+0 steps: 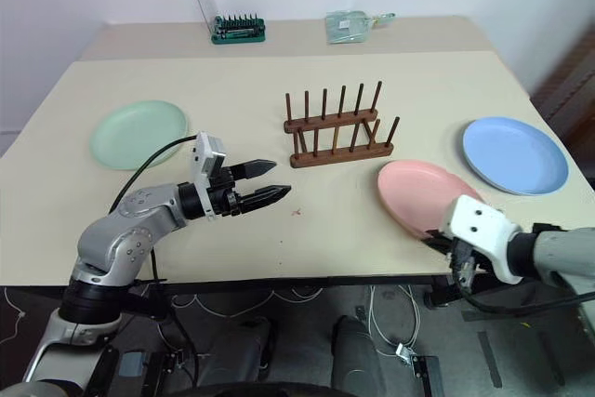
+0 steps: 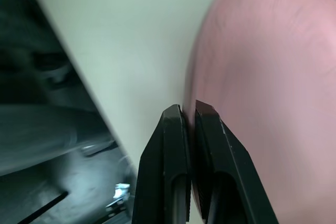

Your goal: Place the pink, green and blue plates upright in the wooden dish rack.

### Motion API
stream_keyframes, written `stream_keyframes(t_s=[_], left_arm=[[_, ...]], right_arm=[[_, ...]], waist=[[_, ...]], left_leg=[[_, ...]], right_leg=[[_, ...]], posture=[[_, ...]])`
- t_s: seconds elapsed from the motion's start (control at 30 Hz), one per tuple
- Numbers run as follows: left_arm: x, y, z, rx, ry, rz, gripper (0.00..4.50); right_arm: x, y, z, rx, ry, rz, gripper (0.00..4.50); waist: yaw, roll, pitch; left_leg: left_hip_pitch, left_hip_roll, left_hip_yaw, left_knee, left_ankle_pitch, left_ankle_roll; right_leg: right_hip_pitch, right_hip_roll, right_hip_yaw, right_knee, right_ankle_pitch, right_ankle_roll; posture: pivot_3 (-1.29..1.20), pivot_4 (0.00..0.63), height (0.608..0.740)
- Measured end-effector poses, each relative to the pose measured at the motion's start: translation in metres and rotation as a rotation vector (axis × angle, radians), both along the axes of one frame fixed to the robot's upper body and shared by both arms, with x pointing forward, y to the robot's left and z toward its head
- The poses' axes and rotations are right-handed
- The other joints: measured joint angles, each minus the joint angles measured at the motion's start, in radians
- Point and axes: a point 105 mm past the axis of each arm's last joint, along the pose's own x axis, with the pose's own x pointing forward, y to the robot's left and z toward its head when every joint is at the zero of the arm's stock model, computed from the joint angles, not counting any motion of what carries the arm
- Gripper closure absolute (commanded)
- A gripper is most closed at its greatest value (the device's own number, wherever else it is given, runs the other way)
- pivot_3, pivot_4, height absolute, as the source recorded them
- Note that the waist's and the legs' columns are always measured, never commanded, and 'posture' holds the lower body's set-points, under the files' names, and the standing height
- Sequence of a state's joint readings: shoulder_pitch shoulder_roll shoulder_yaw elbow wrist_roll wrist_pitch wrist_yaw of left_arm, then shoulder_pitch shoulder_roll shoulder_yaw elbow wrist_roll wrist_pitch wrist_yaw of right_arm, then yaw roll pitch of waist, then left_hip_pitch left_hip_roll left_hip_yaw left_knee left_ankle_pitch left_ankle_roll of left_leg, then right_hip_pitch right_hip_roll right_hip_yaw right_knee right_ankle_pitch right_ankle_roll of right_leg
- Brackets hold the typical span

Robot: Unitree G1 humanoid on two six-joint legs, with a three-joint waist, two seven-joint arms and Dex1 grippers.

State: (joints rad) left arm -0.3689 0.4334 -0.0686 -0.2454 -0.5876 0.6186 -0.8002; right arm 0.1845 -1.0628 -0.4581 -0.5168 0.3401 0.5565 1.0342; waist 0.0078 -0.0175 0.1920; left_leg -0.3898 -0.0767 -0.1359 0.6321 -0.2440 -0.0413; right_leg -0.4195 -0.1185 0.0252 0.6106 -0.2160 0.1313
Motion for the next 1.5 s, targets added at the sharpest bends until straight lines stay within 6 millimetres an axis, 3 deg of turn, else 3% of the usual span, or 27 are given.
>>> stream_keyframes(t_s=[0.17, 0.23, 0.37, 0.47, 0.63, 0.77, 0.97, 1.23, 1.5], left_arm=[[0.002, -0.009, 0.0, 0.0, -0.007, -0.026, 0.85], [0.003, -0.009, 0.0, -0.002, -0.008, -0.025, 0.85], [0.005, -0.01, -0.002, 0.004, -0.004, -0.024, 0.85], [0.005, -0.01, -0.002, 0.006, -0.006, -0.023, 0.85], [0.005, -0.009, -0.002, 0.001, -0.014, -0.012, 0.85], [0.005, -0.007, -0.003, -0.001, -0.012, 0.001, 0.85], [0.003, -0.004, -0.007, 0.003, -0.003, 0.02, 0.85], [0.001, -0.004, -0.005, 0.006, -0.016, 0.017, 0.85], [0.001, -0.005, -0.005, 0.005, -0.015, 0.014, 0.85]], right_arm=[[0.039, 0.003, 0.08, 0.142, -0.342, -0.059, 4.43], [0.049, 0.013, 0.101, 0.244, -0.415, -0.037, 4.43], [0.069, 0.04, 0.122, 0.443, -0.435, 0.029, 4.43], [0.08, 0.05, 0.138, 0.572, -0.43, 0.048, 4.43], [0.091, 0.074, 0.16, 0.899, -0.271, 0.174, 4.43], [0.103, 0.073, 0.157, 1.006, -0.151, 0.158, 4.43], [0.124, 0.067, 0.133, 1.127, -0.017, 0.078, 4.43], [0.137, 0.058, 0.127, 1.198, 0.042, 0.033, 4.43], [0.159, 0.042, 0.104, 1.301, 0.158, -0.118, 4.43]], waist=[[0.003, 0.0, 0.0], [0.002, 0.0, 0.0], [0.001, 0.0, 0.001], [0.002, 0.0, 0.001], [0.0, 0.001, 0.001], [0.002, 0.001, 0.001], [-0.004, 0.001, 0.001], [-0.021, 0.001, 0.001], [-0.023, 0.001, 0.001]], left_leg=[[-0.001, 0.0, 0.0, 0.0, 0.0, 0.0], [-0.001, 0.0, 0.0, -0.001, 0.0, 0.0], [-0.001, 0.0, 0.0, -0.001, 0.0, 0.0], [-0.001, 0.0, 0.0, -0.001, 0.0, 0.0], [-0.001, 0.0, -0.001, -0.001, 0.0, 0.0], [-0.002, 0.0, -0.001, -0.001, 0.0, 0.0], [-0.001, 0.0, 0.0, -0.001, 0.0, 0.0], [-0.001, 0.0, 0.0, -0.001, 0.0, 0.0], [-0.001, 0.0, 0.0, -0.001, 0.0, 0.0]], right_leg=[[0.0, 0.0, 0.0, 0.0, 0.0, 0.0], [0.0, 0.0, 0.0, -0.001, 0.001, 0.001], [-0.001, 0.0, 0.0, 0.0, 0.002, 0.002], [-0.002, 0.0, 0.0, 0.0, 0.002, 0.002], [-0.002, 0.0, 0.0, 0.0, 0.002, 0.002], [-0.002, 0.0, 0.0, 0.0, 0.002, 0.002], [-0.003, 0.0, 0.0, 0.001, 0.002, 0.002], [-0.003, 0.001, 0.0, 0.002, 0.002, 0.002], [-0.004, 0.001, 0.0, 0.002, 0.002, 0.002]], posture=[[0.0, 0.15, 0.74], [0.0, 0.15, 0.74], [0.0, 0.15, 0.74], [0.0, 0.15, 0.74], [0.0, 0.15, 0.74], [0.0, 0.15, 0.74], [0.0, 0.15, 0.74], [0.0, 0.15, 0.74], [0.0, 0.15, 0.74]])
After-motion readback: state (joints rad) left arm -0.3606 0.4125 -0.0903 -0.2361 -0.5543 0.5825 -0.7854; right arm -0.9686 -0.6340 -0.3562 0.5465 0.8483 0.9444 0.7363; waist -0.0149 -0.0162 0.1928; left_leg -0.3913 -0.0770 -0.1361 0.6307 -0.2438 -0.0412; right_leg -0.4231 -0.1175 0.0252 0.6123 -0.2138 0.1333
